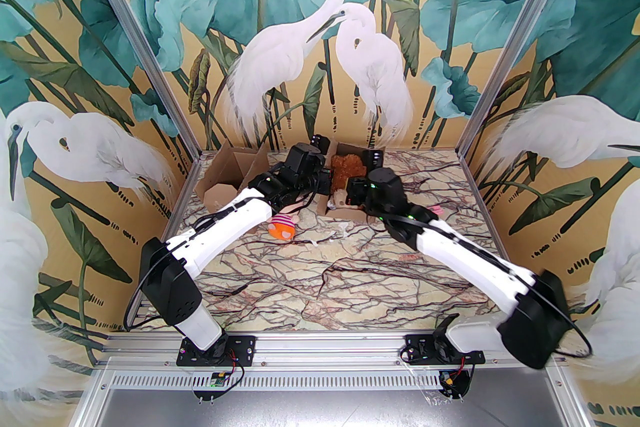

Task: Unpack the express box

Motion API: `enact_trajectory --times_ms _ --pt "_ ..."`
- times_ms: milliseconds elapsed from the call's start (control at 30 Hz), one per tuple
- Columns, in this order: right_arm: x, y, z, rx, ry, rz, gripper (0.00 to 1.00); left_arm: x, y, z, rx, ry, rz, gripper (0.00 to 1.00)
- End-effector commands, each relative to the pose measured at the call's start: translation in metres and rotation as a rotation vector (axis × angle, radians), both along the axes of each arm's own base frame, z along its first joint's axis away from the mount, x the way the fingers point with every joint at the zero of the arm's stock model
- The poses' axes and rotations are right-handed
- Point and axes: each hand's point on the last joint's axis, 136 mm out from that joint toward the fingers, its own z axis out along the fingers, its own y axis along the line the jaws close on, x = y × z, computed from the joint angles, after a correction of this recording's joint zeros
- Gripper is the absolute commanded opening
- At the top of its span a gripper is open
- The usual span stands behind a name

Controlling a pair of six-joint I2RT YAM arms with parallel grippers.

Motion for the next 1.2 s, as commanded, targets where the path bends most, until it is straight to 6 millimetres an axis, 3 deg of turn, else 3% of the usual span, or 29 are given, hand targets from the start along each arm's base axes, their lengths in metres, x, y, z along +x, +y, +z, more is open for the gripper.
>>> enact_trajectory --times_ms 0,333,500,633,733,833,1033,1100,1167 --pt "-0.008 -0.013 0.028 0.028 -0.109 -0.020 0.00 -0.002 0.005 0.013 -0.037 0.010 0.018 0.00" --pt "-0.024 -0.063 0.128 0.090 -0.308 -0.129 0.00 0.012 0.005 -0.018 -0.081 0.184 0.014 0.00" --pt "-0.033 -0.114 0.143 0.104 -0.281 -0.240 0.00 0.018 0.005 -0.027 -0.083 0.253 0.004 0.00" --pt "-0.041 -0.151 0.140 0.089 -0.258 -0.325 0.00 0.022 0.007 -0.040 -0.071 0.306 0.008 0.00" --pt "-0.038 -0.173 0.119 0.033 -0.188 -0.389 0.00 0.025 0.009 -0.046 -0.072 0.337 0.017 0.00" --pt "-0.023 -0.179 0.077 -0.031 -0.066 -0.388 0.00 0.027 0.013 -0.045 -0.075 0.354 0.038 0.00" --pt "0.008 -0.177 -0.017 -0.079 0.152 -0.364 0.00 0.033 0.017 -0.046 -0.079 0.355 0.062 0.03" --pt "0.018 -0.167 -0.045 -0.087 0.218 -0.316 0.00 0.035 0.019 -0.048 -0.085 0.363 0.071 0.12" --pt "0.027 -0.161 -0.074 -0.103 0.300 -0.290 0.00 0.037 0.020 -0.048 -0.090 0.363 0.073 0.14"
